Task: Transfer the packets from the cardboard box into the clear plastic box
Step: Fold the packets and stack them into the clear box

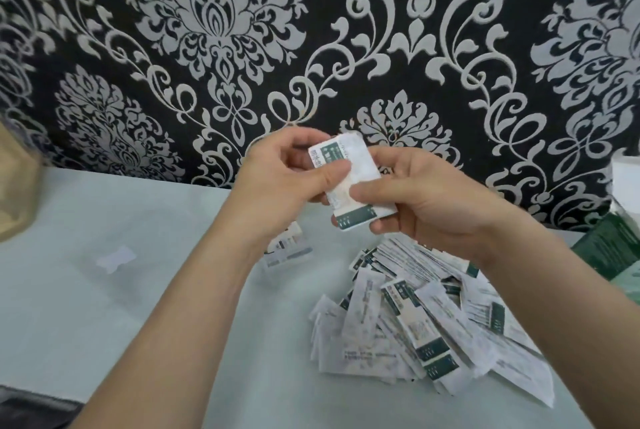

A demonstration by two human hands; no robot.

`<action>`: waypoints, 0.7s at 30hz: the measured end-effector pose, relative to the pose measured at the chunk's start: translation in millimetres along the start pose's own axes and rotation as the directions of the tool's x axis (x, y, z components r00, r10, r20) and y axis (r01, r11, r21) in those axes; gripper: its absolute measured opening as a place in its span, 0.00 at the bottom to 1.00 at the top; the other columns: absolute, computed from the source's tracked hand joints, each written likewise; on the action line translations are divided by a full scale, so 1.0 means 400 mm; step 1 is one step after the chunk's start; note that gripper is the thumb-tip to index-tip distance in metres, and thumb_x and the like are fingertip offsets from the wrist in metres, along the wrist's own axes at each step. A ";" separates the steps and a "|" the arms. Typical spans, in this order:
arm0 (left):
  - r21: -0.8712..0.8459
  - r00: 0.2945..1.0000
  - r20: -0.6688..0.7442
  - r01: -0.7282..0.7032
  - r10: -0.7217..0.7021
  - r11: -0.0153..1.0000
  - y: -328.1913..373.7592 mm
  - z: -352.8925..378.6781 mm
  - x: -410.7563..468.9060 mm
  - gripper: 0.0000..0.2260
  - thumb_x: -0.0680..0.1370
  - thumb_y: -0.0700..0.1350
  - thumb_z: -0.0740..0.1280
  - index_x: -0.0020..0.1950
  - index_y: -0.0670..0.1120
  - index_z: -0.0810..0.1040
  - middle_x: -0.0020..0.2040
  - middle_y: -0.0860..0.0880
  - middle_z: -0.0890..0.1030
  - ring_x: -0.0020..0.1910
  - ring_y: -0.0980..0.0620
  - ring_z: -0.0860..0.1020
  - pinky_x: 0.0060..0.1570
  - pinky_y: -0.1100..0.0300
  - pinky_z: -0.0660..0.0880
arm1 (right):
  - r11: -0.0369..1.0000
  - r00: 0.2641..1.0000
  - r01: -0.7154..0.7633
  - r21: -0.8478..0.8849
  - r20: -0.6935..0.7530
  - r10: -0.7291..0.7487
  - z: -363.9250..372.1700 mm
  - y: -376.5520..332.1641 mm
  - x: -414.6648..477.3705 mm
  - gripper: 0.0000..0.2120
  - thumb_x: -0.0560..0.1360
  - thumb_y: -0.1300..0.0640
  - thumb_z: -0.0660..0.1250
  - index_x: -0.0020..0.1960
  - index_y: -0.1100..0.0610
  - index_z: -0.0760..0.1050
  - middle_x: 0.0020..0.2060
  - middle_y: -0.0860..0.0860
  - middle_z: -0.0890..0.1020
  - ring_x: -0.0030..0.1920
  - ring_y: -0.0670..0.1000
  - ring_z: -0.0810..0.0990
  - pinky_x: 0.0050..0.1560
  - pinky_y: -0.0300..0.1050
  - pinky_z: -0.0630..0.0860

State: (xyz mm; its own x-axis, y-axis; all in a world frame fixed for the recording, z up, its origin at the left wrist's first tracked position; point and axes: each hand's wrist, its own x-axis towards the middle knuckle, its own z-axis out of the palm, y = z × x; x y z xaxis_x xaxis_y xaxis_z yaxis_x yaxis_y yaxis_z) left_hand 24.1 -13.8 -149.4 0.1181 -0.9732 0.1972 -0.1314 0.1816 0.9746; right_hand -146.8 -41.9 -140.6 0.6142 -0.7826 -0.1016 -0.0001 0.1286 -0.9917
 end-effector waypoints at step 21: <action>0.460 0.780 0.273 -0.620 0.564 0.635 -0.072 0.067 -0.038 0.11 0.74 0.49 0.68 0.44 0.42 0.81 0.45 0.49 0.82 0.47 0.50 0.79 0.54 0.55 0.73 | 0.965 0.961 -0.027 0.260 -0.259 0.096 -0.004 0.064 0.013 0.09 0.81 0.61 0.59 0.50 0.65 0.77 0.36 0.58 0.79 0.33 0.52 0.77 0.36 0.47 0.76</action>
State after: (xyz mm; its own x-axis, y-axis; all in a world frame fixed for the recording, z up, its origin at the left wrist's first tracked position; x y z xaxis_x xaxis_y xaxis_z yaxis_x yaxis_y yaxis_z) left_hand -0.3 -8.1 -183.1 -0.2503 -0.6947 0.6743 -0.6094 0.6543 0.4479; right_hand -144.9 -43.4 -166.4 0.3862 -0.8974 -0.2133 0.1886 0.3032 -0.9341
